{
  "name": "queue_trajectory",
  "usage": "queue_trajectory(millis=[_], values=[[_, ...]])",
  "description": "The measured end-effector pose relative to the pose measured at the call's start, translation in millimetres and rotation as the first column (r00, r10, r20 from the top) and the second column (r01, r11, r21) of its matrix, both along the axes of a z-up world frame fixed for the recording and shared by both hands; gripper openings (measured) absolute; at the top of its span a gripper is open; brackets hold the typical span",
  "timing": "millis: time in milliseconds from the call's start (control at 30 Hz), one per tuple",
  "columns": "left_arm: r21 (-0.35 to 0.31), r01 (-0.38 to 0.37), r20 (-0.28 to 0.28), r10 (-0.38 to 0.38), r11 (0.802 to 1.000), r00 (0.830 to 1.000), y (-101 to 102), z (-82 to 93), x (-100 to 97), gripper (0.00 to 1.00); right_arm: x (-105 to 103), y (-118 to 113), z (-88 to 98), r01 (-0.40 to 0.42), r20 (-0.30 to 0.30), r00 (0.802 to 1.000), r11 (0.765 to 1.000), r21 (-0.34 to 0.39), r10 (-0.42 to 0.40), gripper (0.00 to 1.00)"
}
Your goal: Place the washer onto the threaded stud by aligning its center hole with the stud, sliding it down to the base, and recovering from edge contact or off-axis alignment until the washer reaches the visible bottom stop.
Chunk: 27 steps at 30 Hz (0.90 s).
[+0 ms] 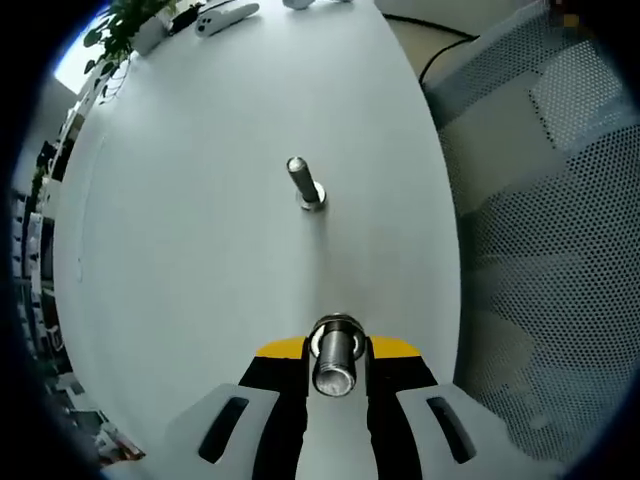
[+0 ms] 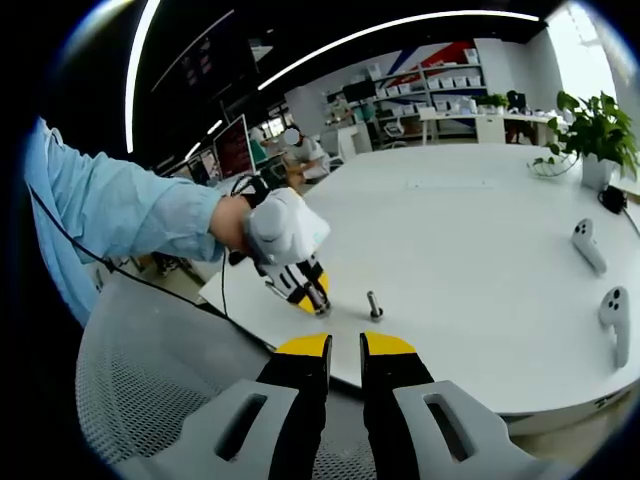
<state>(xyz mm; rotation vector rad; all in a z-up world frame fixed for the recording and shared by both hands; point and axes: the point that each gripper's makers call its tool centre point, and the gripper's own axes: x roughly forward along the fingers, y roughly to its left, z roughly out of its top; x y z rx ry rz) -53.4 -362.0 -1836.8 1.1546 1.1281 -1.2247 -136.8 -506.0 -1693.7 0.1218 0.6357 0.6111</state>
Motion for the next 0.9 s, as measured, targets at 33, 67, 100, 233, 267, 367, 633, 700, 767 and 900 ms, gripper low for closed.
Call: queue_trajectory(millis=[33,67,100,233,267,367,633,700,767,900], values=[[0.002,-0.002,-0.003,0.002,1.0,1.0,0.2,-0.4,-0.2,0.19,0.0,-0.1,0.0,0.001,-0.001,1.0,1.0,0.0,-0.001,0.14],[0.0,-0.004,-0.003,0.004,1.0,1.0,-0.2,0.4,1.2,0.19,0.0,-0.2,0.0,0.002,0.0,1.0,1.0,0.0,-0.002,0.14],[-0.007,-0.01,-0.005,0.01,1.0,1.0,-1.8,0.1,2.7,0.19,0.0,-0.3,0.0,0.003,-0.001,1.0,1.0,0.0,-0.003,0.14],[-0.01,-0.032,-0.021,0.031,0.999,0.999,-1.2,-0.8,3.4,0.19,0.1,-0.4,0.0,0.003,0.0,1.0,1.0,0.0,-0.003,0.14],[-0.01,-0.034,-0.023,0.034,0.999,0.999,-0.9,-1.0,3.6,0.19,0.1,-0.5,0.0,0.003,-0.001,1.0,1.0,0.0,-0.003,0.14],[-0.008,-0.049,-0.036,0.049,0.999,0.998,-1.6,-1.2,4.0,0.19,0.3,-0.7,0.1,0.005,0.0,1.0,1.0,0.0,-0.005,0.14],[0.022,-0.094,-0.044,0.094,0.995,0.995,5.2,-10.4,0.4,0.22,0.9,-0.6,0.6,0.006,0.004,1.0,1.0,0.003,-0.006,0.14],[0.084,-0.006,-0.03,0.009,0.996,1.0,18.6,-21.9,-3.6,0.22,0.8,-0.5,0.4,0.006,0.004,1.0,1.0,0.002,-0.006,0.14],[0.066,-0.008,-0.019,0.009,0.998,1.0,15.3,-16.1,-5.8,0.22,0.6,-0.5,0.0,0.004,0.001,1.0,1.0,-0.001,-0.004,0.14],[0.046,-0.028,-0.024,0.029,0.999,0.999,16.1,-15.9,-1.9,0.22,0.2,-0.3,-0.4,0.001,-0.001,1.0,1.0,-0.004,-0.001,0.14]])
